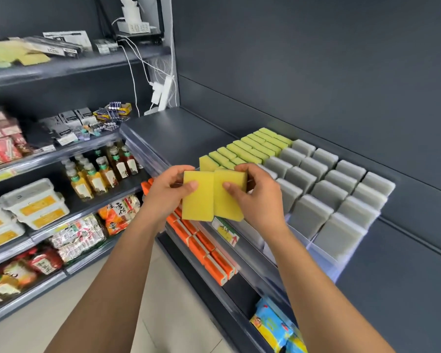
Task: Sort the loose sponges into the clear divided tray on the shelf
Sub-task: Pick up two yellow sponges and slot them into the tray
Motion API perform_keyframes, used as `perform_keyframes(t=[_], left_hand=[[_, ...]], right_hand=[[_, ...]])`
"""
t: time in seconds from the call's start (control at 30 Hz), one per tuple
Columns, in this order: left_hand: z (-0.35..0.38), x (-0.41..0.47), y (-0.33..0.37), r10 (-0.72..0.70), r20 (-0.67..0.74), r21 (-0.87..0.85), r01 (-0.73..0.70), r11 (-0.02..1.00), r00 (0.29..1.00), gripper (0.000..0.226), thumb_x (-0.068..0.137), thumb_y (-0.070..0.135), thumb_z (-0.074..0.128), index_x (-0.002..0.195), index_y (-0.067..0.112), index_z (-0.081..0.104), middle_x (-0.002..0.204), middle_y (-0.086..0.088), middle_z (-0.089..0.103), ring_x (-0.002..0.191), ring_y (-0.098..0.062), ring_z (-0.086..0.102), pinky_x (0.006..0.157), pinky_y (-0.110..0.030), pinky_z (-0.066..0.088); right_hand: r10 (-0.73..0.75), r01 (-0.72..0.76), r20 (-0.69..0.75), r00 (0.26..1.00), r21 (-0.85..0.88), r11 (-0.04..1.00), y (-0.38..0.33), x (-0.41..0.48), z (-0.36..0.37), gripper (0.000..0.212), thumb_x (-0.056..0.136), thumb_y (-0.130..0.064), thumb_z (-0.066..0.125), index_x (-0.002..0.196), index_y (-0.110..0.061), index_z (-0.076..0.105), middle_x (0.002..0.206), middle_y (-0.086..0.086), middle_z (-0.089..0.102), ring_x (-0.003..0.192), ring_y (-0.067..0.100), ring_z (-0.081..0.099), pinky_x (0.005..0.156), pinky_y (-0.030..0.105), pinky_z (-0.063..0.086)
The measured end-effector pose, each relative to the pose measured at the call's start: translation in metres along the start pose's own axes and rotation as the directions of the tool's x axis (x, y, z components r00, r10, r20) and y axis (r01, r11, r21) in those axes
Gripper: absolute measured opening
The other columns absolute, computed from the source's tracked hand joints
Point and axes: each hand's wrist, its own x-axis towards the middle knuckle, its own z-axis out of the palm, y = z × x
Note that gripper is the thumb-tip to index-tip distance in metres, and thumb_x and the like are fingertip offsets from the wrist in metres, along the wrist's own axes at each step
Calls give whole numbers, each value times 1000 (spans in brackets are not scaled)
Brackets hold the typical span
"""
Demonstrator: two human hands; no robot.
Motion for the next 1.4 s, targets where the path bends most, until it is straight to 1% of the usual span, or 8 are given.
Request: perform_keyframes(t=[0.1, 0.37, 0.53, 0.67, 0.9, 1.0, 1.17, 1.4], left_hand=[[-15, 34, -6, -6, 59, -2, 6, 1000, 998, 27, 87, 16, 64, 104, 37, 63, 108, 3, 65, 98, -15, 61, 69, -25, 48], [-41, 123, -12, -39, 336, 81, 12, 997, 941, 28, 87, 10, 64, 99, 34, 63, 99, 5, 68, 91, -10, 63, 69, -23, 48], [-38, 155, -16, -22, 478, 119, -40, 992, 878, 32, 84, 6, 66, 93, 37, 63, 92, 7, 68, 81, -5, 62, 66, -19, 49], [-37, 171, -19, 1, 556, 125, -84, 989, 831, 36, 83, 8, 67, 89, 43, 62, 89, 13, 69, 80, -1, 63, 65, -17, 47], [-35, 180, -25, 99, 595, 147, -229, 962, 798, 37, 83, 11, 66, 93, 46, 58, 95, 16, 65, 87, -4, 61, 76, -28, 50], [-33, 179, -26, 154, 582, 169, -303, 938, 799, 35, 83, 14, 66, 95, 45, 56, 93, 19, 62, 84, 0, 57, 74, -25, 47], [-30, 177, -27, 205, 557, 166, -350, 922, 804, 35, 84, 12, 64, 94, 44, 53, 89, 28, 58, 83, 7, 54, 69, -19, 41], [-34, 180, -28, 219, 617, 165, -396, 903, 756, 39, 84, 11, 64, 94, 46, 51, 90, 24, 58, 85, 4, 55, 70, -19, 42]], right_hand=[[5, -6, -30, 1000, -41, 999, -2, 19, 17, 31, 76, -32, 74, 104, -28, 60, 96, -7, 60, 80, 8, 50, 70, 24, 41], [197, -211, -81, 977, -246, 946, -8, 62, 55, 31, 75, -36, 74, 101, -28, 58, 84, -7, 57, 71, 12, 51, 55, 24, 36], [342, -354, -101, 934, -358, 864, -10, 71, 62, 38, 74, -29, 77, 106, -25, 56, 85, -5, 54, 68, 12, 49, 60, 25, 32], [371, -374, -106, 923, -481, 793, -14, 71, 70, 45, 77, -26, 74, 118, -21, 55, 105, 1, 59, 78, 13, 46, 68, 23, 33], [342, -383, -179, 922, -537, 752, -21, 68, 84, 40, 77, -19, 74, 112, -12, 55, 112, 6, 56, 92, 27, 56, 77, 33, 46], [327, -343, -139, 935, -590, 730, -20, 64, 86, 38, 76, -21, 75, 108, -11, 57, 109, 6, 59, 94, 26, 56, 79, 34, 47], [296, -292, -125, 947, -718, 631, -16, 62, 86, 41, 73, -37, 76, 107, -18, 62, 105, -1, 65, 105, 23, 49, 86, 34, 35], [345, -300, -116, 931, -783, 545, -5, 59, 88, 46, 69, -49, 74, 109, -28, 64, 102, 1, 64, 111, 21, 46, 92, 34, 25]])
